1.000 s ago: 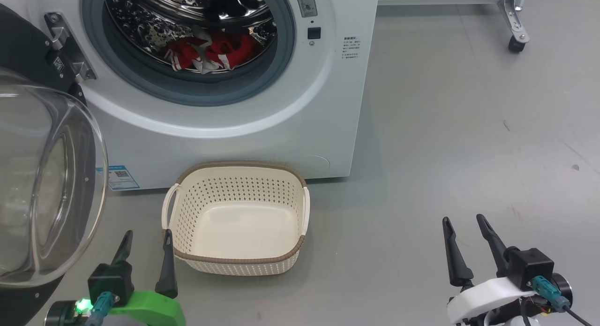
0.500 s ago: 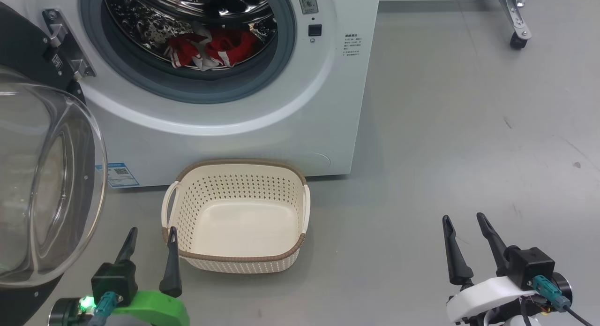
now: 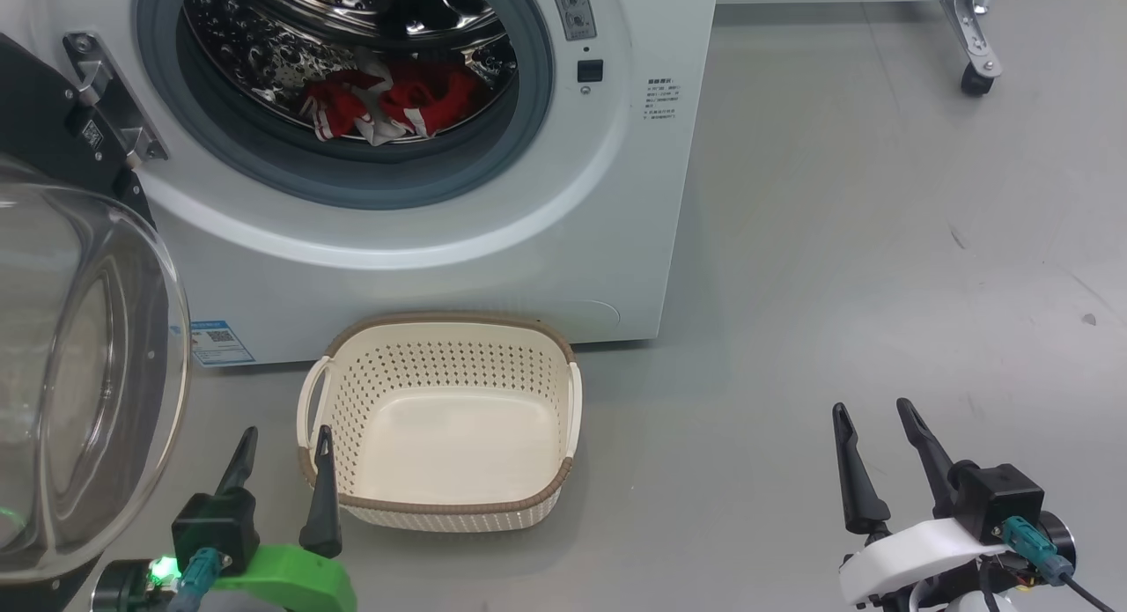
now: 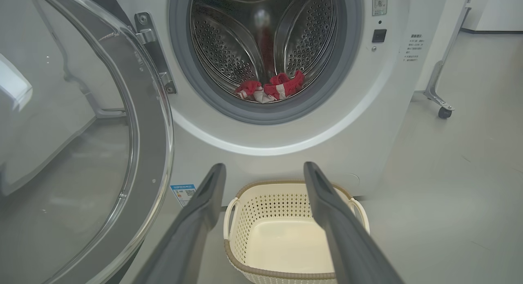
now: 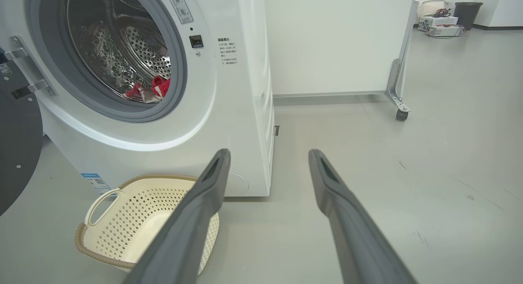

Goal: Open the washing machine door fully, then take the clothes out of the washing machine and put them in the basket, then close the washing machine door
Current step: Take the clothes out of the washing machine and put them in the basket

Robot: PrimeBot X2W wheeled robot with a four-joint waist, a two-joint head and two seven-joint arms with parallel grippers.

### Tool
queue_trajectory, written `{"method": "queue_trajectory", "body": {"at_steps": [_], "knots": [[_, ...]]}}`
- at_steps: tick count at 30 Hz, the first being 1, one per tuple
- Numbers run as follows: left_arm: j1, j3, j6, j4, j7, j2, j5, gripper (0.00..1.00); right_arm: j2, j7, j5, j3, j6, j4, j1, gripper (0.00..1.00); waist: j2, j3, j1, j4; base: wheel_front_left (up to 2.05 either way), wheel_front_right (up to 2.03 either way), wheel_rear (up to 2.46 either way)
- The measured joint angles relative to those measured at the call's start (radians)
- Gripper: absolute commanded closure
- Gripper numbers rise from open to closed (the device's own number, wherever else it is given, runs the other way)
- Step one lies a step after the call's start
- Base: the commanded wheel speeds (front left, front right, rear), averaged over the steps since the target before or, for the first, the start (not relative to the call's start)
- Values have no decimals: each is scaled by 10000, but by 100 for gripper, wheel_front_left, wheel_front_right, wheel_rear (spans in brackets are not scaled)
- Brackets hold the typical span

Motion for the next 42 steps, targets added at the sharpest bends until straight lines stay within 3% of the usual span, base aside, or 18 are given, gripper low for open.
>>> {"method": "queue_trajectory", "body": {"at_steps": [21,42], "knots": [[-1,10,104,0,-159,-2,10,0,36,0,-13,-10,44,2,-1,0,0,-7,0,67,96,-96,0],[-1,-29,115,82,-159,-2,10,0,42,0,-100,-23,105,52,0,0,0,-81,0,52,19,-19,0]]}}
